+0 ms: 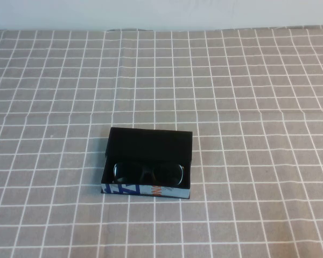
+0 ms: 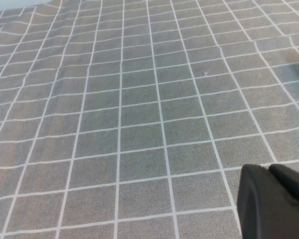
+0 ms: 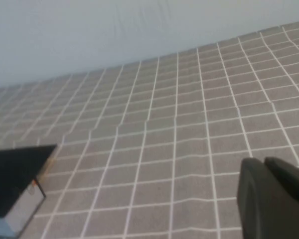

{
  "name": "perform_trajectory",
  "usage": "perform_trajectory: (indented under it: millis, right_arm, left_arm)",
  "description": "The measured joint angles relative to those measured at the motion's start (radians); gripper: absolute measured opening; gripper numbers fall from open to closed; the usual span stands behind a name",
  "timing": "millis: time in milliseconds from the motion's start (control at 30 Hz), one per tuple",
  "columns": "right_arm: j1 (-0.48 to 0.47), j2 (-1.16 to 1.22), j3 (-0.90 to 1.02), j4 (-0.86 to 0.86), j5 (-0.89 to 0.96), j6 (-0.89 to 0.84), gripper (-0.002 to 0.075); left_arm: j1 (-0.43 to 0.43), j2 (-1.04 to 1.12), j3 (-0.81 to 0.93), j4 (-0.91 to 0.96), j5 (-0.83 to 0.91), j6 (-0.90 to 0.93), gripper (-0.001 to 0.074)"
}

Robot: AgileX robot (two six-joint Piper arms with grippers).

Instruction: Take glasses out of glasses case

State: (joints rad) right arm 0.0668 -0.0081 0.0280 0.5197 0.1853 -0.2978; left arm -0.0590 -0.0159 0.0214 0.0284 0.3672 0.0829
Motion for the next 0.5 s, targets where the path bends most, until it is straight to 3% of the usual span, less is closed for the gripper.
perform_trajectory:
  millis: [500]
  right_arm:
    - [0.0, 0.0, 0.0, -0.077, 0.029, -0.024, -0.0018]
  left_arm:
    - [0.0, 0.0, 0.0, 0.0, 0.0, 0.0, -0.0004]
